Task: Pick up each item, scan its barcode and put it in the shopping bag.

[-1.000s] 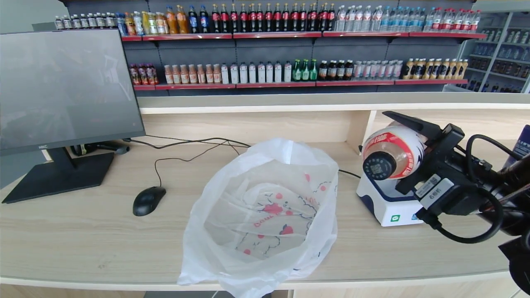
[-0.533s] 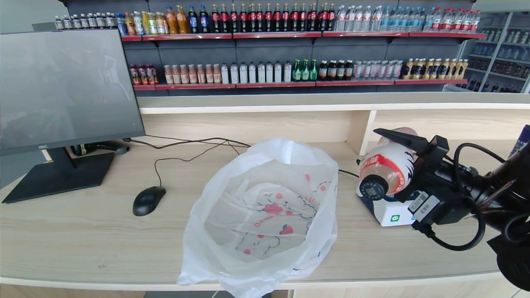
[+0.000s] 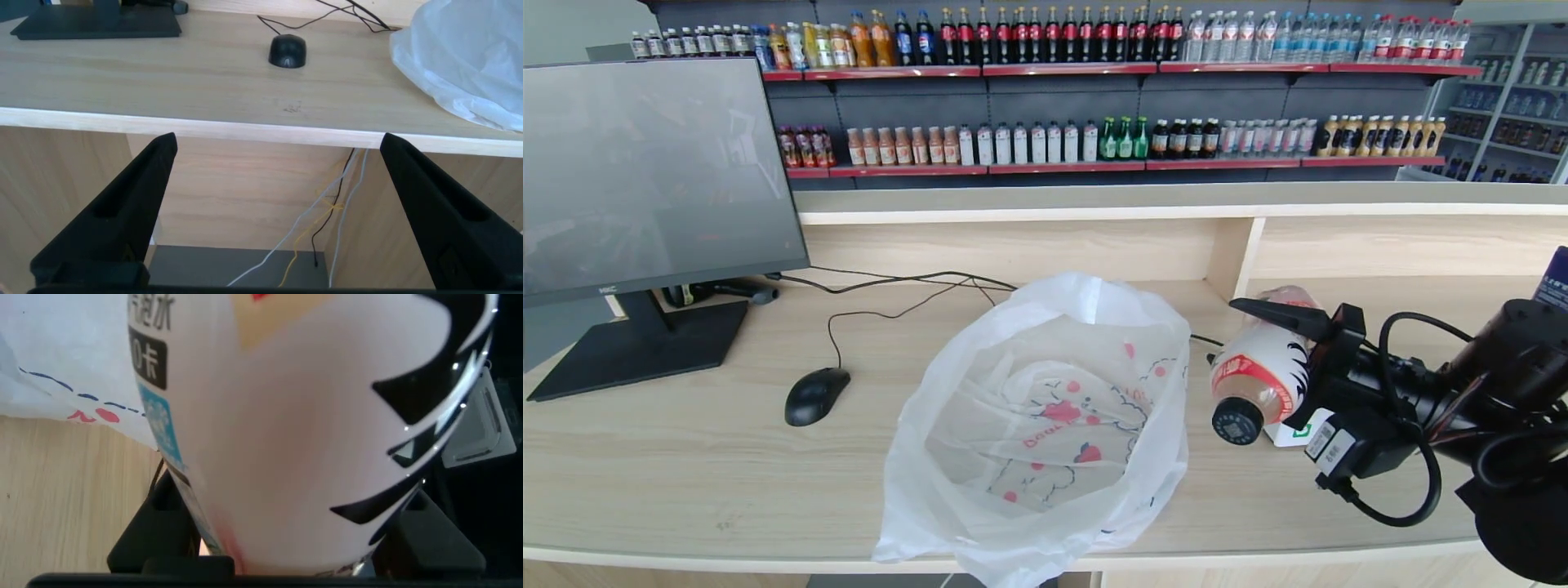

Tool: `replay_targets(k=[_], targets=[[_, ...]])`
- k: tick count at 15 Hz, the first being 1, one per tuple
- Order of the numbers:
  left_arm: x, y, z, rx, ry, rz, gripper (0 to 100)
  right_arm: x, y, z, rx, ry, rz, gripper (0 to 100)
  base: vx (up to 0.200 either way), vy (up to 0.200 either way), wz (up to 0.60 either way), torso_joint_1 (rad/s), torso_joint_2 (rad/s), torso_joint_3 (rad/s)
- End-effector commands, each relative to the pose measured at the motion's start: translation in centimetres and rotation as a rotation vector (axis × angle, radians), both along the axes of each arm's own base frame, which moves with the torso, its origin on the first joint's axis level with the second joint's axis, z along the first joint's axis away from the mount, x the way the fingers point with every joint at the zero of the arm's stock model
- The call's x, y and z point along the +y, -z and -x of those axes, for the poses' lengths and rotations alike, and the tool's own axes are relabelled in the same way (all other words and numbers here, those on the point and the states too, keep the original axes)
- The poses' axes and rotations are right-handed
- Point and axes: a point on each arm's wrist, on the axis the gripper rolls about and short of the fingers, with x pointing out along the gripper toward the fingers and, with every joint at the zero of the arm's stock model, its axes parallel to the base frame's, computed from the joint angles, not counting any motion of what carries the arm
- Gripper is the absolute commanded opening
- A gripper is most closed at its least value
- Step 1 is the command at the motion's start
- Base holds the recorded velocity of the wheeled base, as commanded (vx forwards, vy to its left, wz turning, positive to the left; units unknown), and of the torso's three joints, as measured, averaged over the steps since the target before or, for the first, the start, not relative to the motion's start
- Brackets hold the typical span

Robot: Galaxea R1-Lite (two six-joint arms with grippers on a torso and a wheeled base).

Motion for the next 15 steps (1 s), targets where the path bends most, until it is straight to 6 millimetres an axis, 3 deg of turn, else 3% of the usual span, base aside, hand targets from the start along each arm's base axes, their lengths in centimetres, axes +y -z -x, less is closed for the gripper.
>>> replay_targets(k=[1, 15], targets=[[0.0, 0.0, 0.0, 0.0, 0.0, 0.0, 100, 0.0, 0.8, -0.1, 0.022, -0.006, 0.012, 0, 0.0, 0.0, 0.0, 0.0, 0.0, 0.0], [0.0, 0.0, 0.0, 0.0, 0.0, 0.0, 100, -1.0, 1.6, 0.9, 0.072, 0.014, 0.022, 0, 0.0, 0.0, 0.0, 0.0, 0.0, 0.0]])
